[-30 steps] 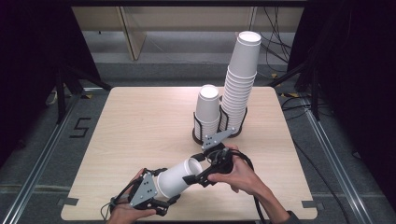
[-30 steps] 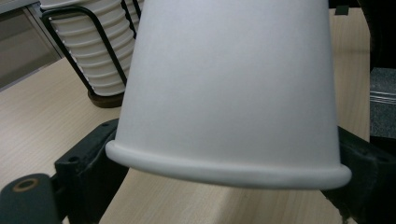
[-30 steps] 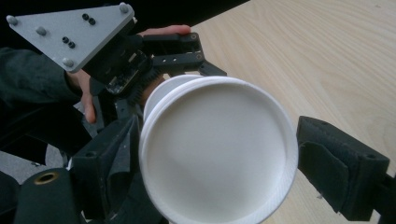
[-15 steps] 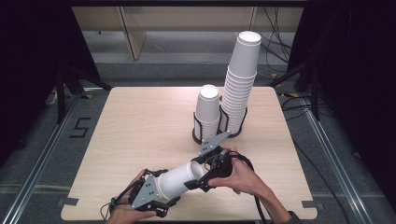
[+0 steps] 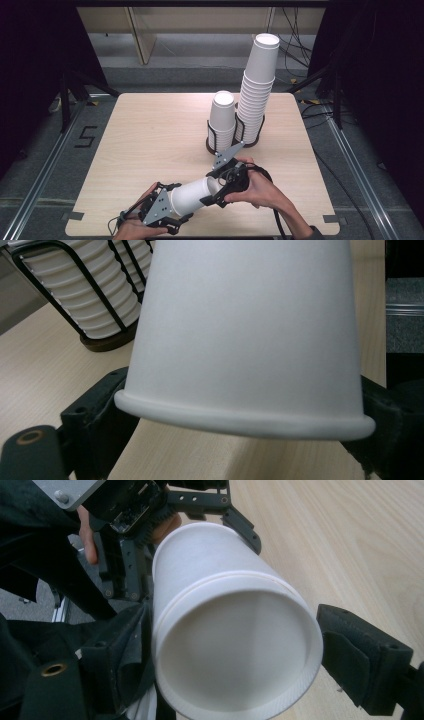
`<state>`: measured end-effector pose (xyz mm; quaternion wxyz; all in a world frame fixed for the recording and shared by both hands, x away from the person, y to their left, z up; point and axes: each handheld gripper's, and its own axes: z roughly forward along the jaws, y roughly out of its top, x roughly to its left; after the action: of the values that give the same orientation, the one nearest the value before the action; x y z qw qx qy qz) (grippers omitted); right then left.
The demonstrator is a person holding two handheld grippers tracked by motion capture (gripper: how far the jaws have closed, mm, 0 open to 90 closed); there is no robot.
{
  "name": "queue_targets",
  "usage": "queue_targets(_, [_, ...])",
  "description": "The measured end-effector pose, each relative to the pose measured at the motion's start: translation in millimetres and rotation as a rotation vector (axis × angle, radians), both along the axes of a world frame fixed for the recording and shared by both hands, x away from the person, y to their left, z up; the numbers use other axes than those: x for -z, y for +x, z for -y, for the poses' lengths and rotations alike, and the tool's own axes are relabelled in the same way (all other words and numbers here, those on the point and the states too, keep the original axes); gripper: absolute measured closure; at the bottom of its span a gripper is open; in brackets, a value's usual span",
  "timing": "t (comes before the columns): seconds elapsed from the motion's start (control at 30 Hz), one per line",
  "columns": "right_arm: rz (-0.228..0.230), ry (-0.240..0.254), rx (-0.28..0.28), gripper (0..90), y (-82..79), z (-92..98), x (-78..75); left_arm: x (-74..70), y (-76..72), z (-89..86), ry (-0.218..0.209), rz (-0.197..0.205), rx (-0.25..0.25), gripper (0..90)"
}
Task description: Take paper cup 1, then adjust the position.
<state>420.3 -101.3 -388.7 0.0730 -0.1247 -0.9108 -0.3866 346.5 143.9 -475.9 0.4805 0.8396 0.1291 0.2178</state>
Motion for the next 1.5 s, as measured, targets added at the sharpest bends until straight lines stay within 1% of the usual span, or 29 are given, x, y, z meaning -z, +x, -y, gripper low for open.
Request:
queue_targets(0.17, [-0.014,-0.037,-0.023,19.1,-2.5,-1.6,1.3,-0.7,-1.4,0.6,0.016,0.0,0.016,10.0])
queue_targets(0.2, [-0.025,-0.049,-0.016,19.6,-3.7,-1.2,0.8,-1.1,-1.6,0.5,0.025,-0.005,0.019,10.0])
queue_targets(0.23, [-0.016,-0.044,-0.033,20.3,-2.5,-1.5,1.5,-0.8,-1.6,0.6,0.024,-0.007,0.018,10.0])
queue_targets(0.33, [-0.013,-0.04,-0.037,20.4,-1.4,-0.5,1.6,-0.7,-1.0,0.2,0.04,-0.008,0.019,10.0])
queue_targets(0.37, [-0.015,-0.043,-0.034,20.5,-1.5,0.1,1.5,0.2,-0.9,1.2,0.026,-0.008,0.022,10.0])
queue_targets(0.4, [-0.013,-0.047,-0.038,20.4,-1.3,0.7,1.5,-0.6,-0.7,0.6,0.041,-0.005,0.027,10.0])
queue_targets(0.5, [-0.007,-0.062,-0.049,20.2,-1.1,1.6,1.4,0.1,-1.7,1.0,0.044,-0.011,0.03,10.2])
queue_targets(0.6, [-0.004,-0.091,-0.072,20.3,-3.7,-0.3,2.1,0.6,-2.3,1.6,0.063,-0.022,0.05,10.4])
queue_targets(0.63, [0.0,-0.103,-0.079,20.6,-4.4,-1.7,2.8,1.2,-2.6,2.3,0.057,-0.02,0.05,10.5])
queue_targets(0.73, [-0.018,-0.123,-0.08,20.7,-6.0,-3.7,3.0,-0.3,-3.1,2.7,0.072,-0.014,0.065,10.6])
queue_targets(0.77, [-0.018,-0.119,-0.102,20.8,-5.3,-4.7,3.8,-0.4,-3.3,2.9,0.07,-0.018,0.069,10.6])
queue_targets(0.83, [-0.011,-0.146,-0.099,20.8,-6.7,-5.5,3.8,-0.4,-2.9,2.3,0.078,-0.021,0.074,10.6])
queue_targets(0.87, [-0.002,-0.144,-0.114,20.8,-6.4,-6.3,4.3,-0.3,-2.7,2.2,0.085,-0.022,0.078,10.6])
queue_targets(0.9, [-0.014,-0.16,-0.115,20.9,-8.1,-6.6,3.8,-0.2,-2.5,2.2,0.089,-0.024,0.08,10.6])
queue_targets(0.93, [0.001,-0.164,-0.136,20.9,-8.4,-8.0,5.0,0.2,-2.2,2.5,0.091,-0.022,0.083,10.6])
queue_targets(0.97, [0.004,-0.175,-0.14,20.9,-9.1,-8.7,5.1,-0.2,-2.8,2.6,0.102,-0.03,0.086,10.5])
queue_targets(1.0, [0.023,-0.187,-0.147,21.0,-9.2,-9.8,6.2,0.5,-3.0,3.2,0.102,-0.026,0.085,10.6])
queue_targets(1.03, [0.013,-0.213,-0.126,21.0,-11.5,-10.4,6.2,0.6,-3.2,3.7,0.109,-0.031,0.091,10.6])
queue_targets(1.07, [0.035,-0.225,-0.134,21.3,-11.0,-11.6,7.4,-0.2,-2.9,3.3,0.127,-0.027,0.094,10.6])
queue_targets(1.1, [0.043,-0.223,-0.146,21.2,-11.6,-12.9,8.1,-0.4,-2.9,3.5,0.128,-0.024,0.093,10.5])
queue_targets(1.13, [0.047,-0.244,-0.14,21.3,-12.8,-13.6,7.7,0.6,-3.3,4.5,0.108,-0.033,0.096,10.5])
queue_targets(1.17, [0.053,-0.248,-0.145,21.2,-13.4,-14.7,8.0,0.4,-3.1,4.6,0.112,-0.032,0.097,10.5])
queue_targets(1.2, [0.072,-0.24,-0.172,21.2,-12.1,-16.3,8.8,0.4,-3.1,4.6,0.117,-0.034,0.101,10.5])
queue_targets(1.23, [0.049,-0.26,-0.151,21.2,-15.0,-16.4,7.5,-0.1,-3.5,4.3,0.125,-0.033,0.098,10.5])
queue_targets(1.27, [0.045,-0.26,-0.153,21.3,-15.4,-17.0,7.4,0.1,-3.5,4.3,0.124,-0.035,0.098,10.5])
queue_targets(1.3, [0.072,-0.263,-0.161,21.6,-13.8,-17.5,8.2,0.1,-3.5,4.2,0.124,-0.035,0.098,10.5])
queue_targets(1.43, [0.072,-0.271,-0.159,23.5,-15.2,-17.8,8.2,1.2,-3.3,4.3,0.106,-0.035,0.101,10.0])
queue_targets(1.47, [0.094,-0.255,-0.186,23.6,-12.9,-18.2,9.4,0.7,-3.7,3.6,0.108,-0.039,0.101,9.7])
queue_targets(1.5, [0.091,-0.251,-0.187,23.7,-12.6,-17.6,8.9,0.9,-2.7,3.0,0.097,-0.035,0.104,9.2])
